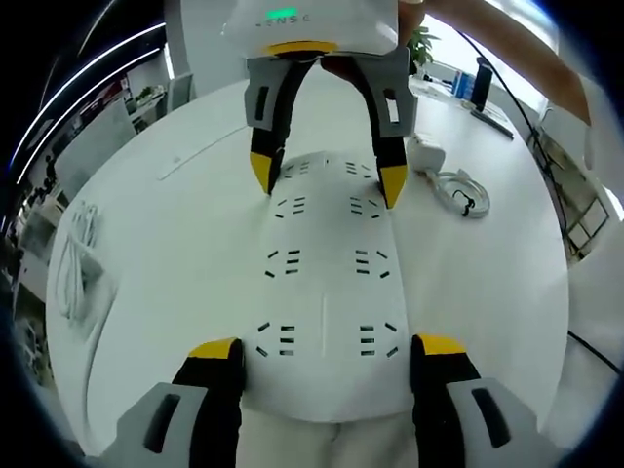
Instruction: Straighten the power strip on the desk, plug the charger into it
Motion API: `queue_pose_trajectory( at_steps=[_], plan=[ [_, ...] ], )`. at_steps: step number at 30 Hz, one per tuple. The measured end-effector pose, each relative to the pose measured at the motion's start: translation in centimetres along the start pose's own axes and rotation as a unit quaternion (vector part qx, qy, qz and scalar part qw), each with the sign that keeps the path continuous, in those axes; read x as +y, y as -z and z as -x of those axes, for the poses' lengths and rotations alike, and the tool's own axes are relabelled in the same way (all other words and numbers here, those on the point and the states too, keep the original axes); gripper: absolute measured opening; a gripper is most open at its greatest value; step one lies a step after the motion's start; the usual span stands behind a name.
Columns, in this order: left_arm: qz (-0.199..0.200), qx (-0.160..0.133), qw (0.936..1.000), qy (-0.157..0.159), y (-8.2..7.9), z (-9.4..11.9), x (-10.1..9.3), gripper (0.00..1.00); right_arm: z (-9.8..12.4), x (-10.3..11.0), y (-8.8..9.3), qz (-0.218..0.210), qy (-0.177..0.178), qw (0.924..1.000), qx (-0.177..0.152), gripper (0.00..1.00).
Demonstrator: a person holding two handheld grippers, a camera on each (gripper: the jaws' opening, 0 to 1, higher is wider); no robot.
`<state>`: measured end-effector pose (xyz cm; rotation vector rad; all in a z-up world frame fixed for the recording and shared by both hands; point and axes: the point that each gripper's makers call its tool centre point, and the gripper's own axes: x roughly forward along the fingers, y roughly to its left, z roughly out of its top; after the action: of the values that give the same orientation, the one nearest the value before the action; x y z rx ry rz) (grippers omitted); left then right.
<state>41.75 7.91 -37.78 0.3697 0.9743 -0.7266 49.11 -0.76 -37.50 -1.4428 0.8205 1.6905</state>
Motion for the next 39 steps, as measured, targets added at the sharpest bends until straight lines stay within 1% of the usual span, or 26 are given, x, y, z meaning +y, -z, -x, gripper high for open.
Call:
queue_pose_trajectory(
  at_steps=[4, 6, 8, 11, 15, 19, 24, 32, 37, 39],
  plan=[
    [-0.008, 0.003, 0.9999, 0.005, -0.2, -0.1, 0.2, 0.71, -0.1, 0.0, 0.0, -0.007, 0.002, 1.0000, -0.003, 0.66],
    [-0.013, 0.003, 0.9999, 0.008, -0.2, -0.1, 0.2, 0.71, 0.0, 0.2, 0.3, -0.012, 0.004, 0.9999, -0.006, 0.66],
    [-0.019, 0.003, 0.9997, 0.012, -0.2, -0.1, 0.1, 0.71, -0.2, 0.1, 0.1, -0.021, 0.005, 0.9998, -0.002, 0.66],
    [-0.030, 0.013, 0.9993, 0.018, -0.4, -0.2, 0.7, 0.71, -0.2, 0.3, 0.3, -0.028, 0.010, 0.9996, 0.002, 0.66],
    [-0.038, 0.024, 0.9987, 0.022, -0.5, -0.2, 1.0, 0.70, -0.1, 0.5, 0.5, -0.034, 0.015, 0.9993, -0.004, 0.66],
    [-0.044, 0.027, 0.9984, 0.025, -0.5, 0.0, 0.5, 0.70, -0.1, 0.5, 0.5, -0.041, 0.018, 0.9990, -0.004, 0.66],
    [-0.059, 0.033, 0.9972, 0.032, -0.4, 0.2, -0.1, 0.70, 0.0, 0.7, 0.7, -0.059, 0.023, 0.9979, -0.015, 0.66],
    [-0.080, 0.054, 0.9945, 0.041, -0.5, 0.2, -0.1, 0.69, 0.1, 0.9, 1.1, -0.086, 0.023, 0.9960, -0.005, 0.66],
    [-0.092, 0.052, 0.9932, 0.049, -0.7, 0.2, 0.2, 0.69, 0.0, 1.6, 1.1, -0.103, 0.025, 0.9943, 0.001, 0.66],
    [-0.096, 0.051, 0.9927, 0.051, -0.5, 0.3, 0.0, 0.69, 0.0, 1.6, 1.1, -0.108, 0.026, 0.9938, 0.002, 0.66]
  ],
)
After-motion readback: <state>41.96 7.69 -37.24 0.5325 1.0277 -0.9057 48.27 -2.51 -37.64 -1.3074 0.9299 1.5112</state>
